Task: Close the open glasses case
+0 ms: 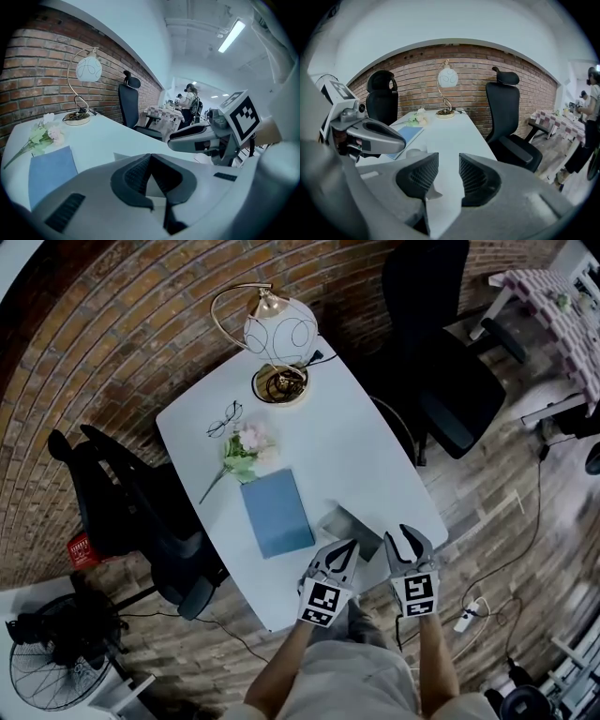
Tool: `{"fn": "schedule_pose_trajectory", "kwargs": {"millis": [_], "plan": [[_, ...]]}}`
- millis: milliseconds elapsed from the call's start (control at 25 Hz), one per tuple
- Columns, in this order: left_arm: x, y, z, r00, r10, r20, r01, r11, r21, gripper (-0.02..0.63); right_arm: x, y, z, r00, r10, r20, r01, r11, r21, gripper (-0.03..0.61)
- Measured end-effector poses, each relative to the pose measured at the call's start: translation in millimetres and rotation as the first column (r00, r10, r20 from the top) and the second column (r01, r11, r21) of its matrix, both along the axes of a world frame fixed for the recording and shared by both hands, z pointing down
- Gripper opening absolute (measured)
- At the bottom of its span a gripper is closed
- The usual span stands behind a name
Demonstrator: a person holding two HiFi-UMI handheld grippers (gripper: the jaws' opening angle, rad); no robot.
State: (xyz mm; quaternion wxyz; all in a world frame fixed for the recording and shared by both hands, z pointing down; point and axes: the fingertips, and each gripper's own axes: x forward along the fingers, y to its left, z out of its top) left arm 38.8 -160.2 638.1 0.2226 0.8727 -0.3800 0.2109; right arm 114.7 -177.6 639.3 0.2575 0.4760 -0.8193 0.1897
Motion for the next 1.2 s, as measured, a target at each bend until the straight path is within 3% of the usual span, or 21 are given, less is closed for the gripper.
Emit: {"fn": "schedule_pose_trajectory", "kwargs": {"millis": [1200], "plan": [[25.3,-16.0,51.1,0.996,0.031,0.081,-0.024,0.996,-0.083,0.003,-3.1,-13.4,35.0,1.000,0.015,-0.006,-0.015,0.998,-0.057,0.123]]}}
